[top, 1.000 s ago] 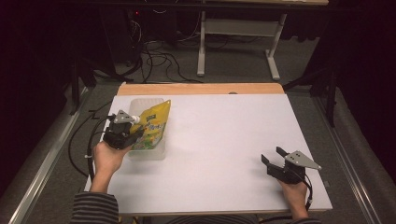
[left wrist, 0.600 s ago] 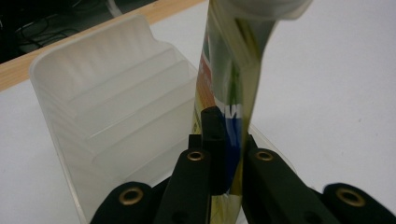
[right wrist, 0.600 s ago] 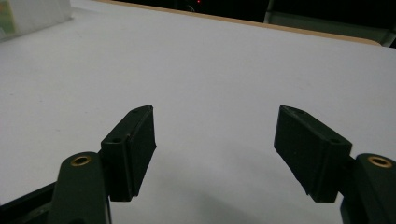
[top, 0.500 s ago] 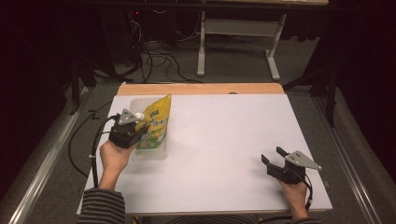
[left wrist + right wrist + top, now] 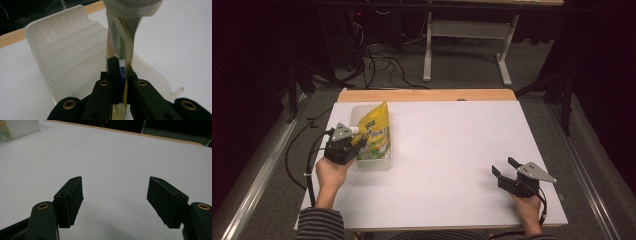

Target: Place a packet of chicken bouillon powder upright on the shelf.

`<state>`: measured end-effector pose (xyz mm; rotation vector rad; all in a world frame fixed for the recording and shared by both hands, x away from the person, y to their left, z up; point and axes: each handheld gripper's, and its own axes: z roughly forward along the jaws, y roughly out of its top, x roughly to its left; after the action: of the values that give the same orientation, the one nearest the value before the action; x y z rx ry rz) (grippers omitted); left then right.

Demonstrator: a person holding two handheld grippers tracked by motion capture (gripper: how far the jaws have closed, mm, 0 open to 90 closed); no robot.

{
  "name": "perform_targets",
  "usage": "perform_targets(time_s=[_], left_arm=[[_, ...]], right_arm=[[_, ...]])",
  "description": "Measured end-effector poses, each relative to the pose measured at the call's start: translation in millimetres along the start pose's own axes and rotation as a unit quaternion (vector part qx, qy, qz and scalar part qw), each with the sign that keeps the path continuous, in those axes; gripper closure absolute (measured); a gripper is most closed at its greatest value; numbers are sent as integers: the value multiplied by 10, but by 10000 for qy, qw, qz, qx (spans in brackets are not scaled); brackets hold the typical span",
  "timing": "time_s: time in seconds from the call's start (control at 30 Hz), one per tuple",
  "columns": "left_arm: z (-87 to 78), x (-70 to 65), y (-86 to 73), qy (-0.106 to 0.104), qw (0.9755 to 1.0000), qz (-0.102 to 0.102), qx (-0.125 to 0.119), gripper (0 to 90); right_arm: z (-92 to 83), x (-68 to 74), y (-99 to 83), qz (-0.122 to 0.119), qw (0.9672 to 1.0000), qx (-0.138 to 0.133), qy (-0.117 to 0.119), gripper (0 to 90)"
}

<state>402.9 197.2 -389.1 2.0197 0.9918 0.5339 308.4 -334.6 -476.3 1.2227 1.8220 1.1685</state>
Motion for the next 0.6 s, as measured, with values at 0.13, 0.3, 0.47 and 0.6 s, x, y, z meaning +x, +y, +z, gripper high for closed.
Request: perform_targets(time_s=[0.13,0.3,0.47,0.6], left_arm=[[-1,72,-71,65,9999,-146,41,891],[-25,55,-122,58,9999,-104,20,888],[-25,59,-150,97,9997,-221,-41,795],[-82,60,-171,180,9993,-302,-134,721]], right_arm=[[-7,-7,-3,35,10000,-26,0,297],[-5,1,-2,-12,10000,-6,17,297],[-7,5,-3,10,10000,-7,10,295],[-4,4,-2,-14,10000,-5,16,295]])
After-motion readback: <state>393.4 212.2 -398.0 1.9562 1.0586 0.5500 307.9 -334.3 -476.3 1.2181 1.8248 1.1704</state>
